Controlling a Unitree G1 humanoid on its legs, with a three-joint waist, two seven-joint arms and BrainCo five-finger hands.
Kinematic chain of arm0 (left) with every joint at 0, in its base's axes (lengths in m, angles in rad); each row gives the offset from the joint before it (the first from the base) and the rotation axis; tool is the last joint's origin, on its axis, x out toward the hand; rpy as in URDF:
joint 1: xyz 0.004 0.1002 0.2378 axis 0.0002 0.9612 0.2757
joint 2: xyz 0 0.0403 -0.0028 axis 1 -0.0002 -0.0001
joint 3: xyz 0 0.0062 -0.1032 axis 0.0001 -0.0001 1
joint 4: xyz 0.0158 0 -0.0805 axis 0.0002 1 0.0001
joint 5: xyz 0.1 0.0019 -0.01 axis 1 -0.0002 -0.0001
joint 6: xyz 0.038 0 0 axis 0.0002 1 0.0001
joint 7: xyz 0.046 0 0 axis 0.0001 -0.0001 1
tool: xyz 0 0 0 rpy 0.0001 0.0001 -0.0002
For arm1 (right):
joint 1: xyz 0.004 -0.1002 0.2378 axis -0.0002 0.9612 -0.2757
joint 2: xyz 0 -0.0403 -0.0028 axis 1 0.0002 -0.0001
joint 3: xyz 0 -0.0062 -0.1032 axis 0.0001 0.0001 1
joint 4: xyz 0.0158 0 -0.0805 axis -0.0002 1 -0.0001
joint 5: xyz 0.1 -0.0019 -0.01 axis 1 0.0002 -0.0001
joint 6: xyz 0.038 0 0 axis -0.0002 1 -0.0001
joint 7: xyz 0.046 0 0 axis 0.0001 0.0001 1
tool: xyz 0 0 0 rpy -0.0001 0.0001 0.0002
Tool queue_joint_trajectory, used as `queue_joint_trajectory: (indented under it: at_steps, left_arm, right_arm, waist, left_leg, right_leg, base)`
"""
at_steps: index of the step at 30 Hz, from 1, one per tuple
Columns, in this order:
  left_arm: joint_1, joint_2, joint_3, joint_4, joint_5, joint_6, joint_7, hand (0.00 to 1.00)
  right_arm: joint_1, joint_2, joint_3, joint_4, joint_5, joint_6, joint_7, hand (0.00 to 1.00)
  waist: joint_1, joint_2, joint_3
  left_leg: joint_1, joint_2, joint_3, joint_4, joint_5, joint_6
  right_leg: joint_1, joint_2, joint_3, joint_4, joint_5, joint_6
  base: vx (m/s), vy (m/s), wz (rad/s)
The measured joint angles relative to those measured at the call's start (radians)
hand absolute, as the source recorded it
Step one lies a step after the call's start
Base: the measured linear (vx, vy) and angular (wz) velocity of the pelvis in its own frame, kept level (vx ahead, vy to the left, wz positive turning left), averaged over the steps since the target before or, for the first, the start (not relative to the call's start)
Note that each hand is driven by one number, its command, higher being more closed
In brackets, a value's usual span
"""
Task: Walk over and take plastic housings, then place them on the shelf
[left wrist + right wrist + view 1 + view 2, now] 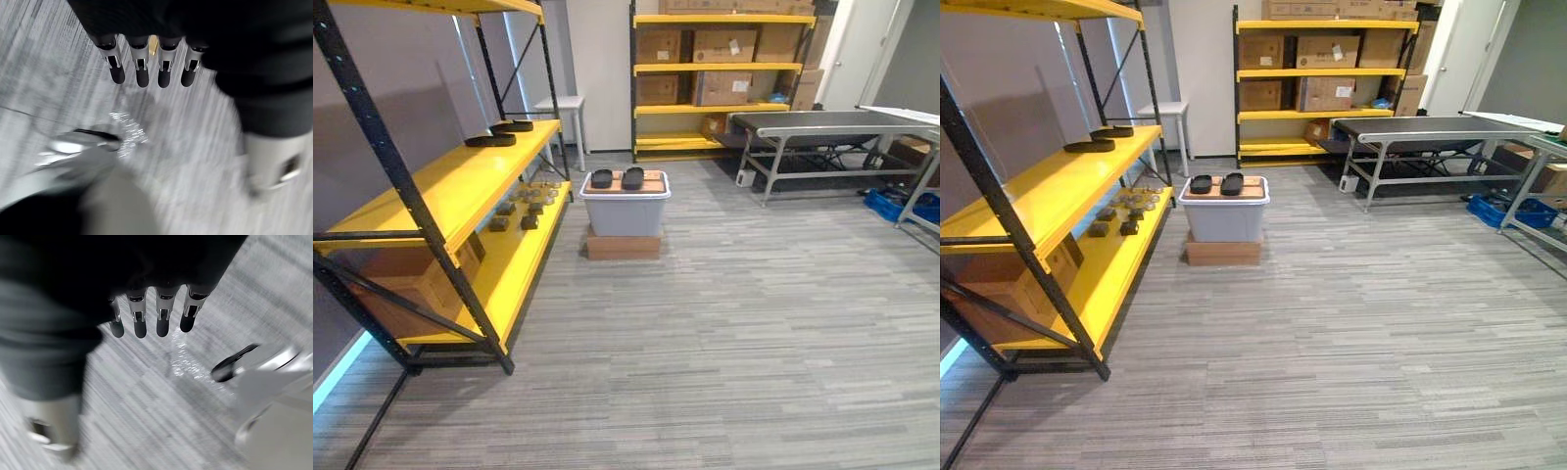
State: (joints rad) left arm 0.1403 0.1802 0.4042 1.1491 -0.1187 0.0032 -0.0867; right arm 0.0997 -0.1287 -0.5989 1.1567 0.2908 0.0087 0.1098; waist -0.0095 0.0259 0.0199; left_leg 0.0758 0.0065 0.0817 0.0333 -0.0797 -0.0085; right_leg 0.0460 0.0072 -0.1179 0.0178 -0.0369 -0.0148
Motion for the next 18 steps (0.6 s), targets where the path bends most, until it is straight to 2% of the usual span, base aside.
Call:
queue_joint_trajectory:
  at_steps: [2, 3, 9, 13, 18]
  left_arm:
    - [-0.027, 0.02, 0.004, 0.0, 0.023, -0.012, 0.033, 0.0]
    - [-0.047, 0.022, 0.005, 0.0, 0.02, -0.022, 0.035, 0.0]
    - [-0.088, 0.05, 0.044, 0.001, -0.012, -0.03, 0.008, 0.0]
    - [-0.087, 0.045, 0.041, 0.005, -0.018, -0.03, 0.007, 0.0]
    - [-0.085, 0.009, 0.02, 0.005, -0.028, -0.034, 0.014, 0.0]
  right_arm:
    - [-0.02, -0.019, -0.013, 0.002, -0.005, 0.0, 0.0, 0.0]
    - [-0.034, -0.039, -0.02, 0.004, -0.005, 0.0, 0.0, 0.0]
    - [-0.115, -0.14, -0.023, 0.005, -0.009, -0.002, 0.012, 0.0]
    - [-0.145, -0.149, -0.014, 0.007, -0.016, -0.003, 0.012, 0.0]
    - [-0.15, -0.142, -0.009, 0.014, -0.026, -0.003, 0.012, 0.0]
  waist:
    - [-0.002, 0.001, 0.005]
    - [-0.002, 0.009, 0.009]
    - [-0.008, 0.019, 0.036]
    - [-0.003, 0.02, 0.041]
    - [0.001, 0.026, 0.053]
  left_leg:
    - [0.015, 0.0, 0.001, -0.015, 0.001, -0.003]
    - [0.021, 0.0, 0.001, -0.023, -0.001, -0.007]
    - [0.05, 0.001, 0.001, -0.035, -0.011, -0.033]
    - [0.062, 0.003, 0.002, -0.036, -0.019, -0.045]
    - [0.061, 0.003, 0.003, -0.04, -0.02, -0.046]
  right_leg:
    - [0.022, 0.003, -0.002, -0.033, 0.009, 0.003]
    - [0.032, 0.003, -0.006, -0.045, 0.011, 0.007]
    - [0.08, 0.004, -0.029, -0.075, 0.009, 0.029]
    - [0.092, 0.005, -0.031, -0.075, -0.004, 0.049]
    - [0.09, 0.005, -0.032, -0.075, -0.007, 0.054]
  base:
    - [0.09, -0.007, 0.0]
    - [0.1, -0.005, 0.0]
    - [0.08, -0.012, 0.03]
    - [0.04, -0.007, 0.03]
    - [0.0, 0.0, 0.0]
